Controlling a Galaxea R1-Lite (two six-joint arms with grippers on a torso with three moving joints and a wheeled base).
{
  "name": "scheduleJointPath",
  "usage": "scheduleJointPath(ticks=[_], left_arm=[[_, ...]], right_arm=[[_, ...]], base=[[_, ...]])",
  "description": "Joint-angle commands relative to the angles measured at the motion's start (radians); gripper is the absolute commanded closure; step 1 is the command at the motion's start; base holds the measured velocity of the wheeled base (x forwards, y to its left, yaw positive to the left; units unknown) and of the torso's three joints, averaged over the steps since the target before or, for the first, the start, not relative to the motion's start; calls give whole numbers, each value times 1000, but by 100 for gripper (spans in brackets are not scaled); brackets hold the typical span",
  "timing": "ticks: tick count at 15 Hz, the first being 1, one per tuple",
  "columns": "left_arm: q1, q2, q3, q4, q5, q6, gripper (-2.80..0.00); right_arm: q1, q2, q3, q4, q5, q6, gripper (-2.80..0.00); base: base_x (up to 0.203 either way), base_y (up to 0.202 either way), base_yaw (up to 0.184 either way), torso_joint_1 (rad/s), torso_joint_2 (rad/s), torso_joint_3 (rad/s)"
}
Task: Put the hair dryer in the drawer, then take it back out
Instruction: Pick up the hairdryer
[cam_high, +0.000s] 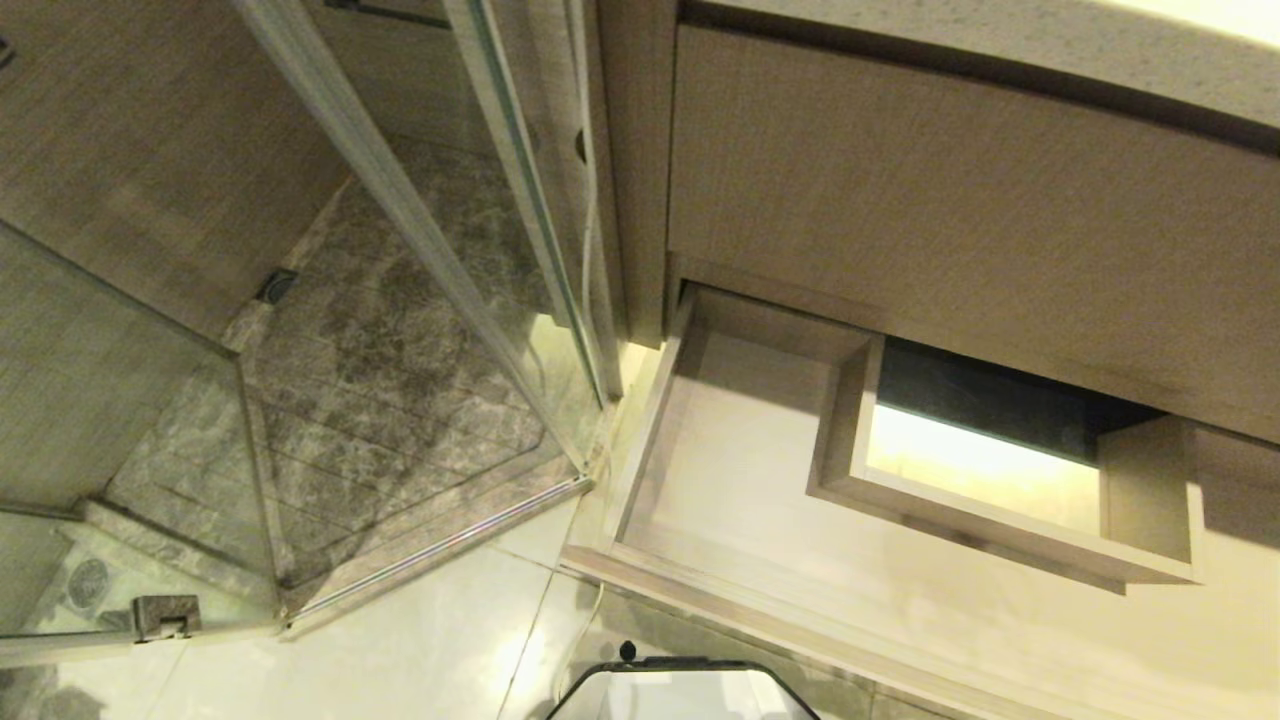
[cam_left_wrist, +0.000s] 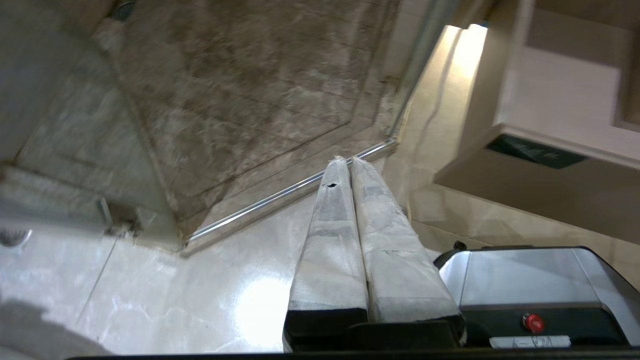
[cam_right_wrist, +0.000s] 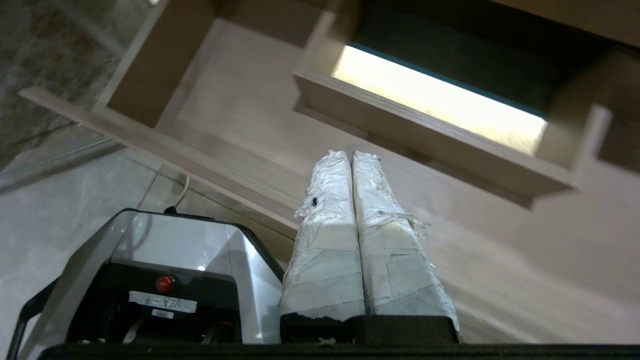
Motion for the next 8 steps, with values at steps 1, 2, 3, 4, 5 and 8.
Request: scheduleJointPath(ticks=[1, 2, 3, 4, 5, 8], left_arm=[[0, 0, 2, 0, 0, 0, 0], [0, 0, 2, 0, 0, -2, 0], [0, 0, 2, 0, 0, -2, 0], [0, 0, 2, 0, 0, -2, 0], [0, 0, 2, 0, 0, -2, 0], [0, 0, 2, 0, 0, -2, 0]], right_arm=[[1, -39, 0, 0, 0, -2, 0], [1, -39, 0, 0, 0, 0, 0], [1, -39, 0, 0, 0, 0, 0], [1, -39, 0, 0, 0, 0, 0], [1, -39, 0, 0, 0, 0, 0], [1, -39, 0, 0, 2, 0, 0]], base=[[4, 9, -135, 251, -475, -207], [1, 7, -172, 275, -491, -223], [-1, 9, -175, 278, -500, -227], [1, 6, -170, 284, -508, -227], [-1, 11, -172, 290, -526, -244], [-2, 8, -169, 131, -240, -110]])
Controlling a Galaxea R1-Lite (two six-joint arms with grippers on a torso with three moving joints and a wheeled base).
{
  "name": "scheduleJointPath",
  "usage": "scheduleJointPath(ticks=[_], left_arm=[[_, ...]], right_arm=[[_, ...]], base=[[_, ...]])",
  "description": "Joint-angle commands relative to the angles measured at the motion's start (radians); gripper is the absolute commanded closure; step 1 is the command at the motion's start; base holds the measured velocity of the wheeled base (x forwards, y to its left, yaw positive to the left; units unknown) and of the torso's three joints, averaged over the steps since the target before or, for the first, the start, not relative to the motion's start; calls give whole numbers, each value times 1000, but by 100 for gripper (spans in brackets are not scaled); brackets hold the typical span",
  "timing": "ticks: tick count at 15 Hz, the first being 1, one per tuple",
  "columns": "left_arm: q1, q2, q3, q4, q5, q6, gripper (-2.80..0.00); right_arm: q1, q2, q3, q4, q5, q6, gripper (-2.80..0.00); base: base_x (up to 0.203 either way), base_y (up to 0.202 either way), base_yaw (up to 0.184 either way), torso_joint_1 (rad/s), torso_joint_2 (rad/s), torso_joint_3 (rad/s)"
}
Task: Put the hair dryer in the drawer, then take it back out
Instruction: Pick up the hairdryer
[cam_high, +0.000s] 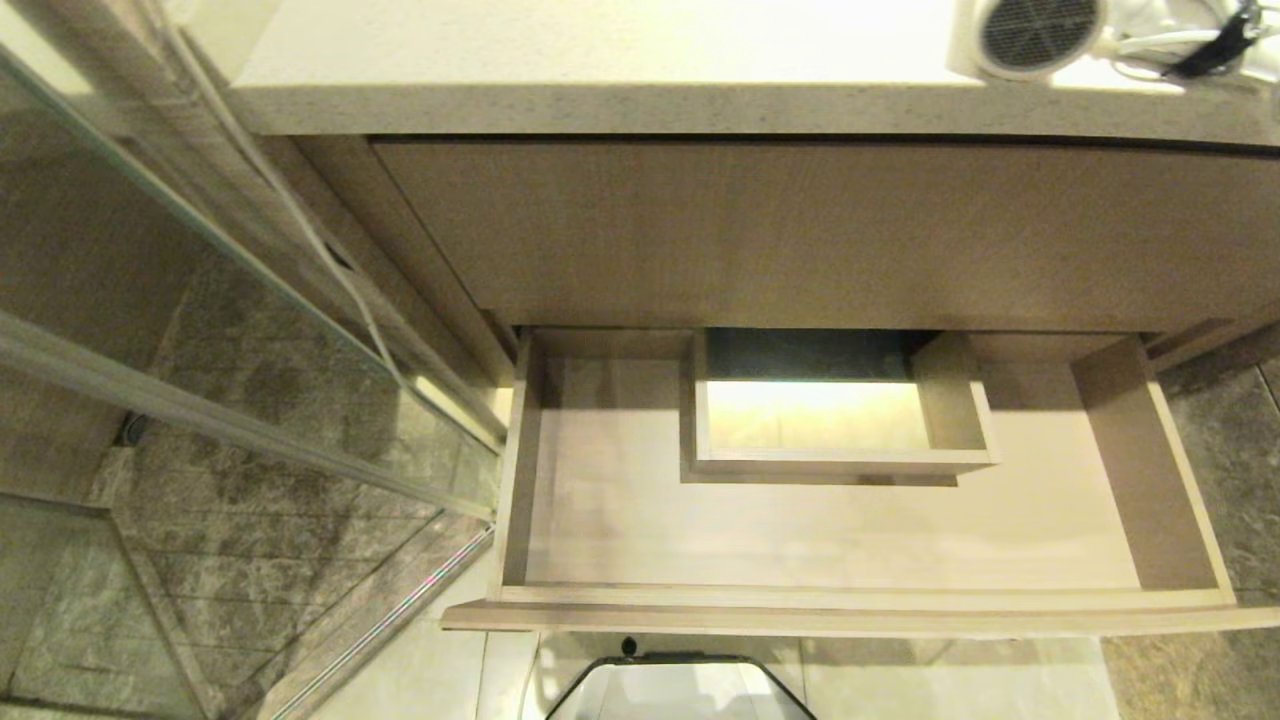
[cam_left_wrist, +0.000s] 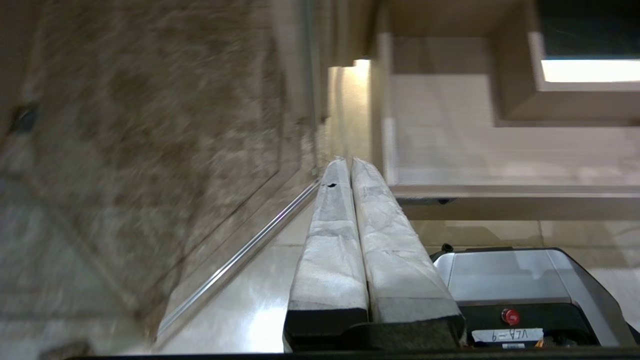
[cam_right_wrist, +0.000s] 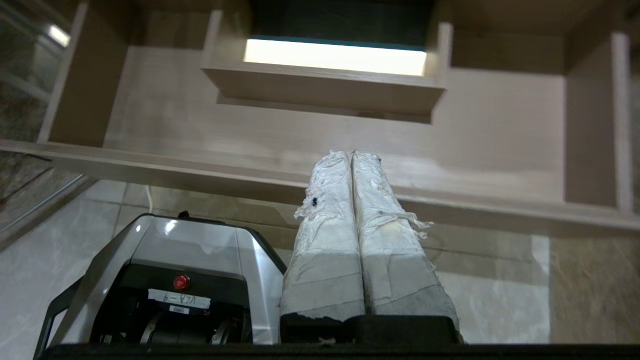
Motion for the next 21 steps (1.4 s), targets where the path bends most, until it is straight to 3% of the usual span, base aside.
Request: scheduleJointPath(ticks=[1, 9, 21], left_arm=[[0, 0, 2, 0, 0, 0, 0], [0, 0, 2, 0, 0, 0, 0], [0, 0, 2, 0, 0, 0, 0]], right_arm=[[1, -39, 0, 2, -1, -2, 0], [1, -39, 0, 2, -1, -2, 0], [1, -39, 0, 0, -2, -2, 0]], base=[[0, 7, -141, 69, -63, -33], [0, 1, -12, 21, -36, -17], [0, 0, 0, 266, -503, -236]])
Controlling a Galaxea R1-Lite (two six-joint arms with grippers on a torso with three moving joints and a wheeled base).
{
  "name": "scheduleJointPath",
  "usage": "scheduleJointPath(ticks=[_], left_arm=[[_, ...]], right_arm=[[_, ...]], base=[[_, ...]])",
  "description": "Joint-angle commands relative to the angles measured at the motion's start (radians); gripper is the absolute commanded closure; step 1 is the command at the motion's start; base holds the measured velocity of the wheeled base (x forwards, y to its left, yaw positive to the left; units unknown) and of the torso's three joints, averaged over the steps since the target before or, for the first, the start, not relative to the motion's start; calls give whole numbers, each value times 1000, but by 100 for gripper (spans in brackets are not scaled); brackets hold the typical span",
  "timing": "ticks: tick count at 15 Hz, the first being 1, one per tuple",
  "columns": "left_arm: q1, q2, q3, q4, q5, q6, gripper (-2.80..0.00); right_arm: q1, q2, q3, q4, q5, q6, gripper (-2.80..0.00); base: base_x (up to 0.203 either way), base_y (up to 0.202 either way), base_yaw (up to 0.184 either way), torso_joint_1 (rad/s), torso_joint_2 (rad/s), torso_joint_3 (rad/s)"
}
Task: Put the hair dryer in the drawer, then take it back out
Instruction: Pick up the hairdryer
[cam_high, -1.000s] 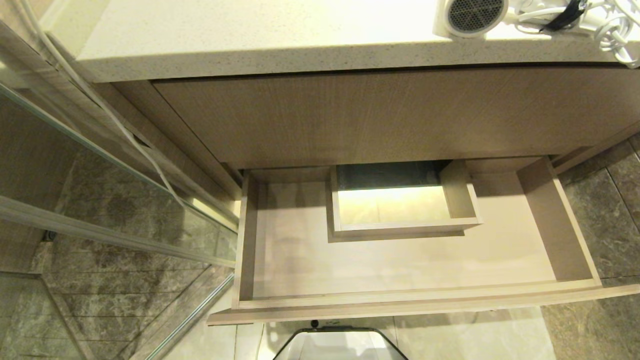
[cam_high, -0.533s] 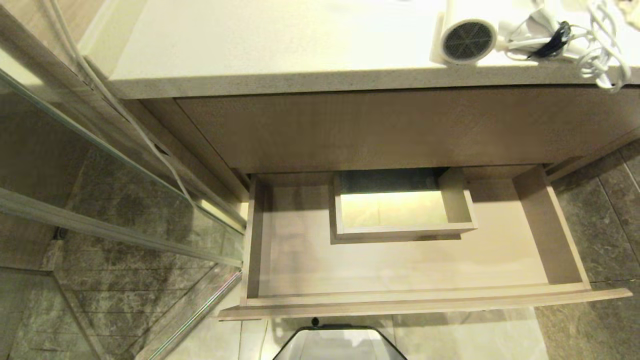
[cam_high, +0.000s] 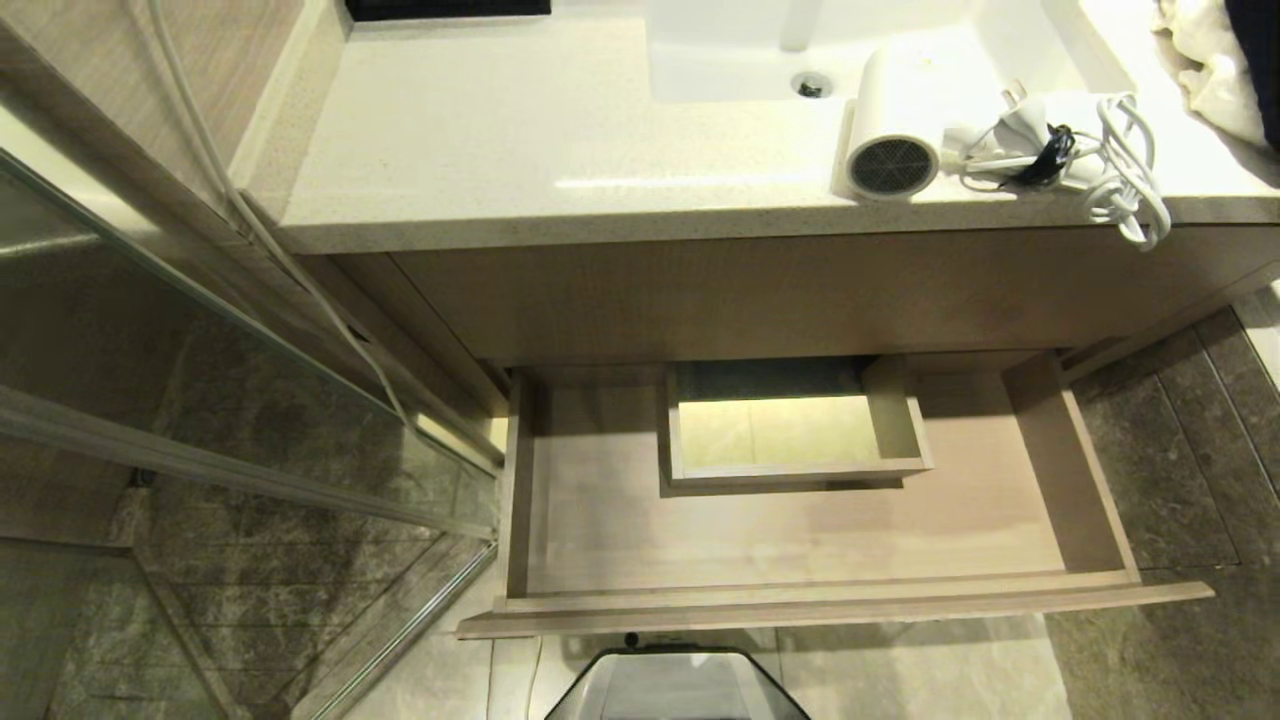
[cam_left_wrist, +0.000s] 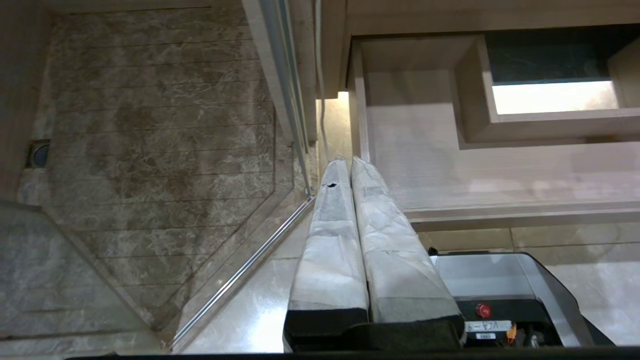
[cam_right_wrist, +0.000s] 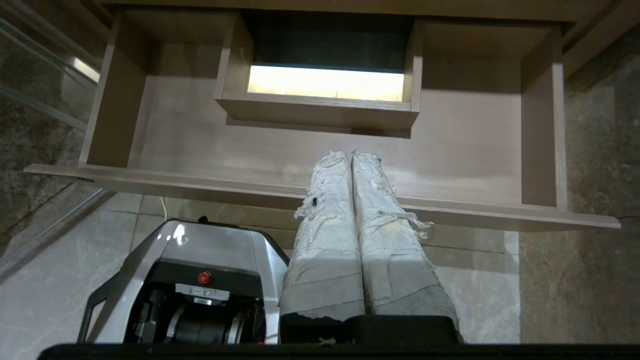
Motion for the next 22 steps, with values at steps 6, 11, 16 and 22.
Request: scheduleJointPath(ticks=[6, 11, 16, 22], left_arm=[[0, 0, 2, 0, 0, 0, 0], [0, 0, 2, 0, 0, 0, 0], [0, 0, 2, 0, 0, 0, 0], [0, 0, 2, -1, 0, 1, 0]], right_arm=[[1, -39, 2, 2, 2, -1, 0], [1, -39, 0, 2, 2, -1, 0], [1, -39, 0, 2, 0, -1, 0], [1, -39, 0, 2, 3, -12, 0]], base=[[0, 0, 0, 182, -343, -168], [0, 0, 0, 168, -323, -156], [0, 0, 0, 163, -313, -155], [0, 0, 0, 19, -38, -16]])
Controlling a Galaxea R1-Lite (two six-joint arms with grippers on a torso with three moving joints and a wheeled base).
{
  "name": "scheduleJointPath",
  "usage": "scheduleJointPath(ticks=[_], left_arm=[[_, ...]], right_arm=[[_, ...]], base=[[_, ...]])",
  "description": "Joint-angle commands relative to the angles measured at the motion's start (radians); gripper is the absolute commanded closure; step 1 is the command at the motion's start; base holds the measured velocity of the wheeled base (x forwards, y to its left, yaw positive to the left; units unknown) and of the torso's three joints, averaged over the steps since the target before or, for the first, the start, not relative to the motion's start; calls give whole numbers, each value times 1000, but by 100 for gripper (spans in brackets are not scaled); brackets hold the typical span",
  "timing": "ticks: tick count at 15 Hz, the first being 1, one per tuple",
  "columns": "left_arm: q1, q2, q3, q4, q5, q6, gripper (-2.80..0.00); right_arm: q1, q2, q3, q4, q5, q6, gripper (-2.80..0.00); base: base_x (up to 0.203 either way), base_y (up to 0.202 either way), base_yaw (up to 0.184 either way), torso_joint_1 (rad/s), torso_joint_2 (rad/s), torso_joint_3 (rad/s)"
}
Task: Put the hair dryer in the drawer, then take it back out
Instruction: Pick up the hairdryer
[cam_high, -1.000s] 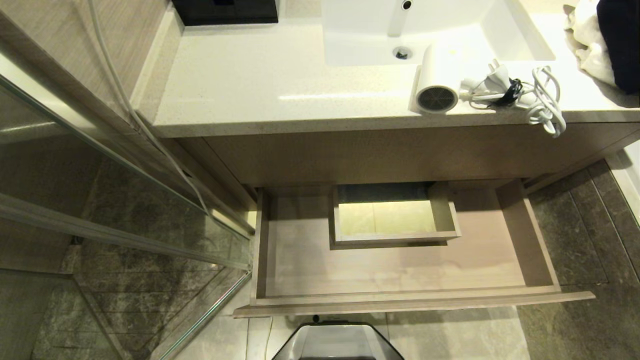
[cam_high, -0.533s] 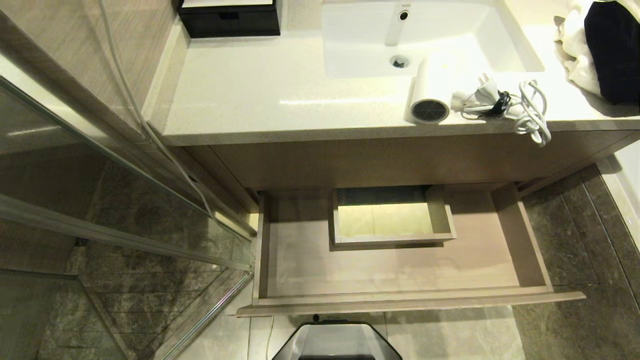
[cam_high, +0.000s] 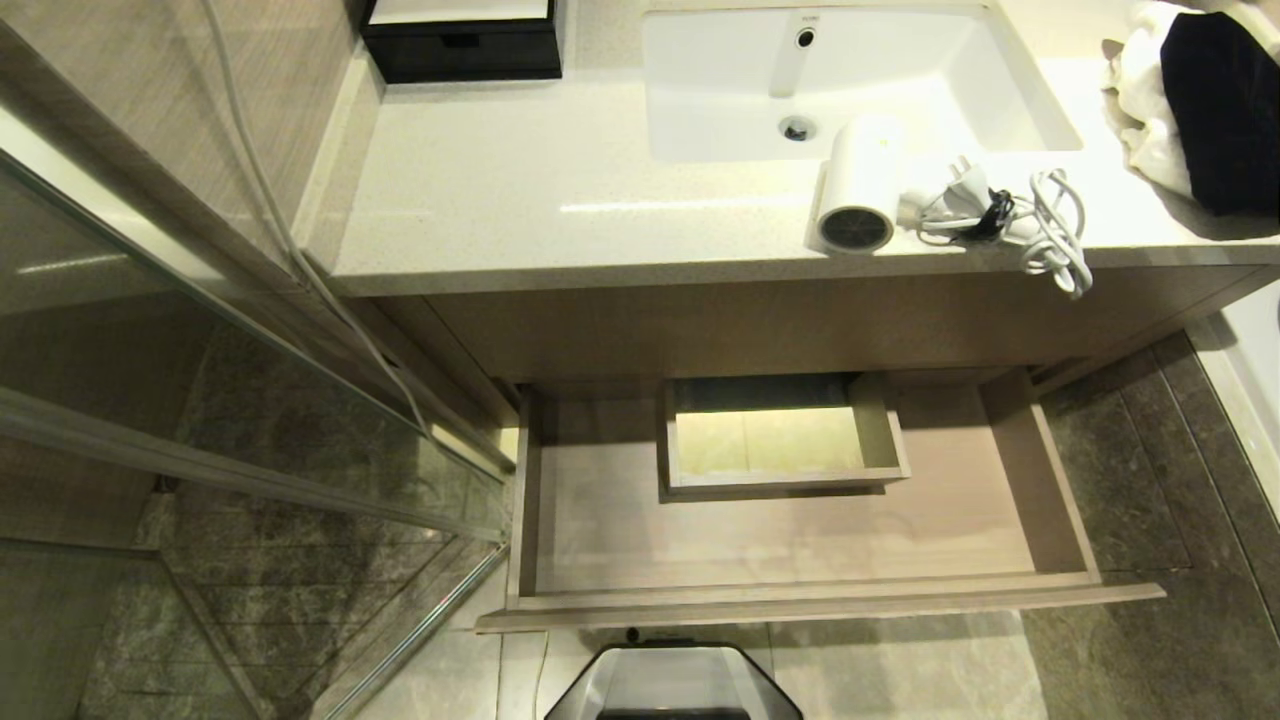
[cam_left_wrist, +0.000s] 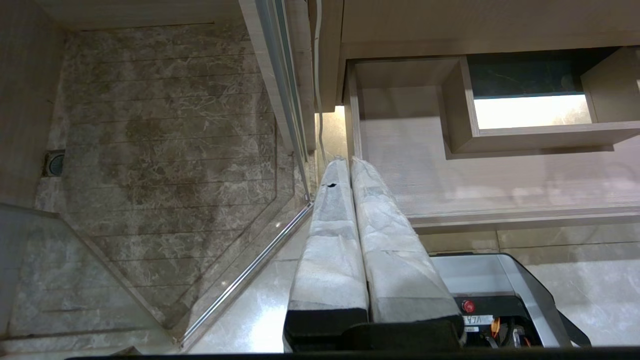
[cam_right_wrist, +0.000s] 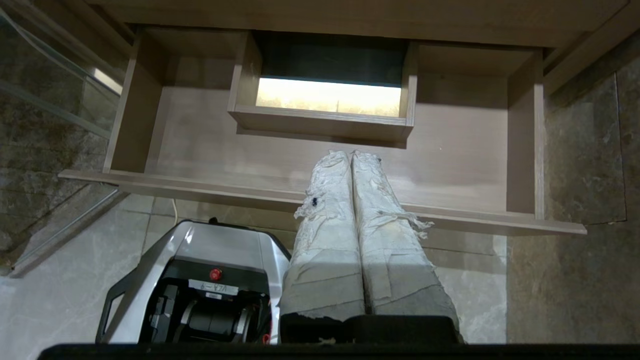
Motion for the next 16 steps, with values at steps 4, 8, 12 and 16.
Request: scheduleJointPath(ticks=[4, 8, 12, 16], left_arm=[[0, 0, 1, 0, 0, 0, 0], [0, 0, 1, 0, 0, 0, 0], [0, 0, 2, 0, 0, 0, 0], [0, 0, 2, 0, 0, 0, 0]], right_arm=[[1, -39, 0, 0, 1, 0, 0], [1, -39, 0, 0, 4, -10, 0], [1, -39, 0, 0, 8, -17, 0], [1, -39, 0, 0, 4, -14, 0]], base=[[0, 0, 0, 0, 0, 0], [0, 0, 0, 0, 0, 0], [0, 0, 0, 0, 0, 0], [0, 0, 0, 57, 0, 63]])
